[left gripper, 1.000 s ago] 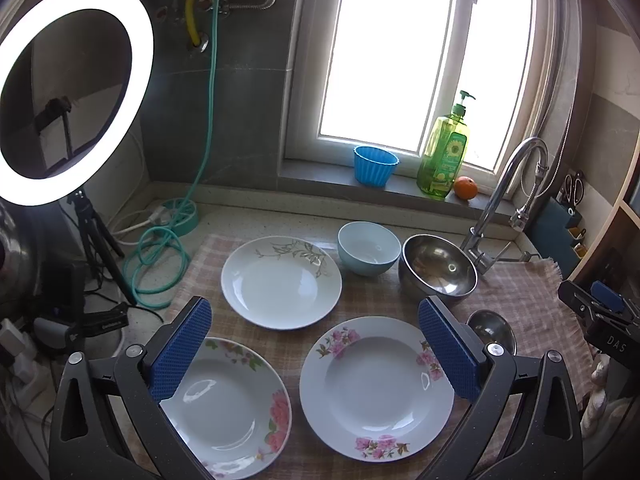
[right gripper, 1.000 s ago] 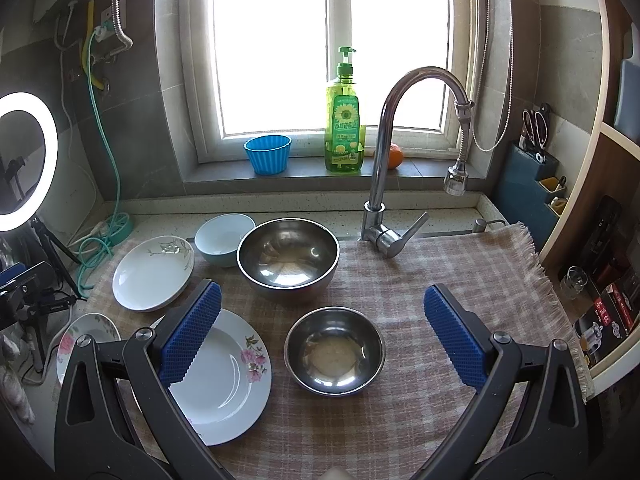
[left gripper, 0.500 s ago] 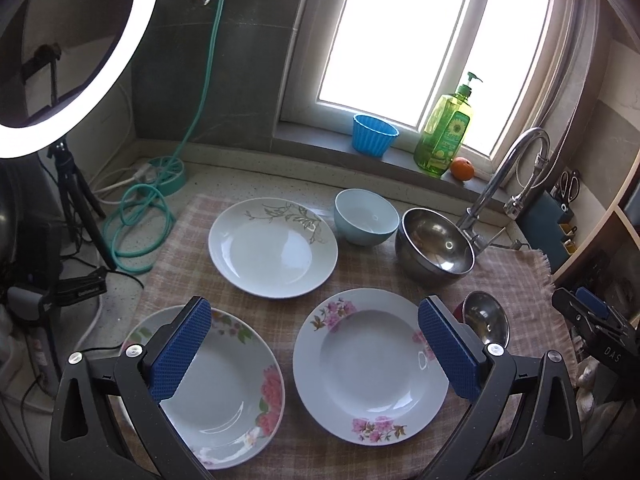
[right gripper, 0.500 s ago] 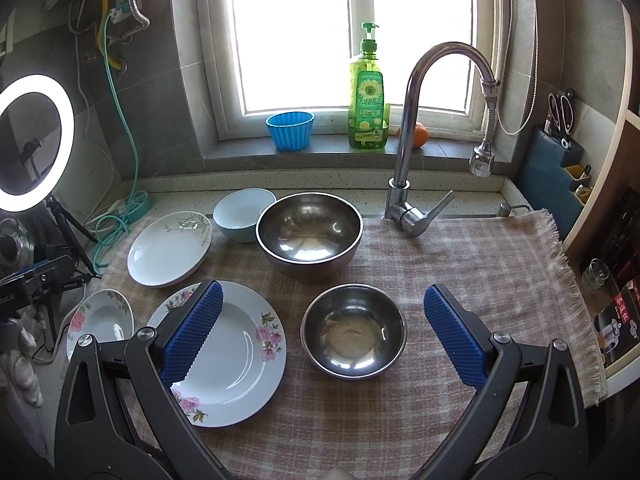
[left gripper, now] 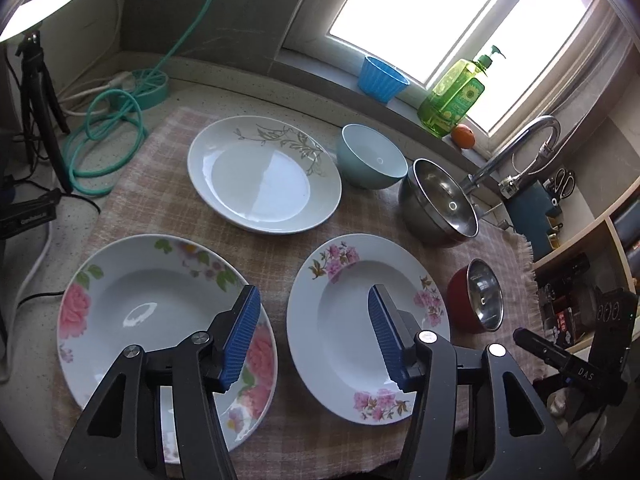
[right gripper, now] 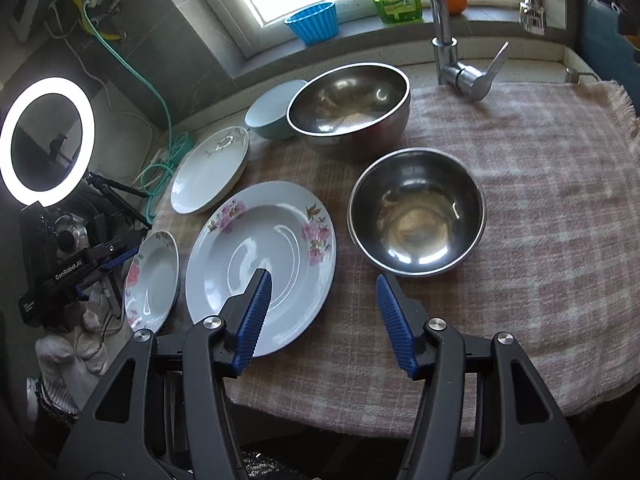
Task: Organize plates and bowls
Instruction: 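Move both grippers toward the rim of the pink-rose deep plate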
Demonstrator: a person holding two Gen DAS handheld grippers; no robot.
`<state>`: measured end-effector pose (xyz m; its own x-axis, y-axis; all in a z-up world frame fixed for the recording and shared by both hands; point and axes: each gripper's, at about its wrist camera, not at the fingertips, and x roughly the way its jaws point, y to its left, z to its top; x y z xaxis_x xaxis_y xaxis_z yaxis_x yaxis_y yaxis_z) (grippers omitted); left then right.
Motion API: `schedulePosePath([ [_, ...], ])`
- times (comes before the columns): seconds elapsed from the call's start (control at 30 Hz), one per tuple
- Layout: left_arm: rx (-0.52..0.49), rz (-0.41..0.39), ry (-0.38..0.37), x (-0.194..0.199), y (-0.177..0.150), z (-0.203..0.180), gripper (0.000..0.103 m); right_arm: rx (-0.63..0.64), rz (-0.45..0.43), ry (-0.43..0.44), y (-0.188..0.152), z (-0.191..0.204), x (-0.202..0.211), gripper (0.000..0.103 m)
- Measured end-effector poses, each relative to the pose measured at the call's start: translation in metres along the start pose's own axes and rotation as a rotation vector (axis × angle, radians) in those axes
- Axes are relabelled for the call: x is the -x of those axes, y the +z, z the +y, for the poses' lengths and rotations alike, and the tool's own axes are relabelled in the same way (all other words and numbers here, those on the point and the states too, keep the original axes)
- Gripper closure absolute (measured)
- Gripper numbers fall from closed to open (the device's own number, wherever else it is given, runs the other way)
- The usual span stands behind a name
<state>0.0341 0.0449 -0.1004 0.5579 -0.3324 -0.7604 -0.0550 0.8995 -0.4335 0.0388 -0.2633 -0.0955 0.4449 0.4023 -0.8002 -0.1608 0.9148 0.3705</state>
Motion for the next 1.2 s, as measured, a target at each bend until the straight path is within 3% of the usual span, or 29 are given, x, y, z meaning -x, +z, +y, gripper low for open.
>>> schedulePosePath([
  [0.07, 0.003, 0.033, -0.009, -0.011, -0.001, 0.001, 0.055, -0.021, 0.057, 0.024, -0.006, -0.004, -0.015, 0.047],
  [0.13, 0.007, 0.066, -0.012, -0.021, -0.001, 0.002, 0.056, -0.042, 0.104, 0.044, -0.011, -0.007, -0.028, 0.06],
  [0.23, -0.007, 0.1, -0.013, -0.032, 0.003, 0.002, 0.061, -0.085, 0.144, 0.07, -0.018, -0.012, -0.041, 0.062],
  [0.33, -0.025, 0.137, -0.008, -0.042, 0.008, 0.001, 0.066, -0.103, 0.161, 0.081, -0.023, -0.011, -0.051, 0.063],
  [0.43, -0.084, 0.171, 0.015, -0.051, 0.012, -0.002, 0.071, -0.127, 0.164, 0.09, -0.028, -0.011, -0.058, 0.075],
  [0.6, -0.104, 0.202, 0.026, -0.061, 0.022, 0.001, 0.072, -0.162, 0.173, 0.1, -0.031, -0.017, -0.066, 0.082],
  [0.93, -0.087, 0.279, 0.004, -0.084, 0.023, 0.005, 0.072, -0.188, 0.173, 0.127, -0.018, -0.019, -0.075, 0.086],
  [1.2, -0.083, 0.291, -0.001, -0.088, 0.024, 0.006, 0.073, -0.176, 0.188, 0.13, -0.015, -0.012, -0.087, 0.09],
])
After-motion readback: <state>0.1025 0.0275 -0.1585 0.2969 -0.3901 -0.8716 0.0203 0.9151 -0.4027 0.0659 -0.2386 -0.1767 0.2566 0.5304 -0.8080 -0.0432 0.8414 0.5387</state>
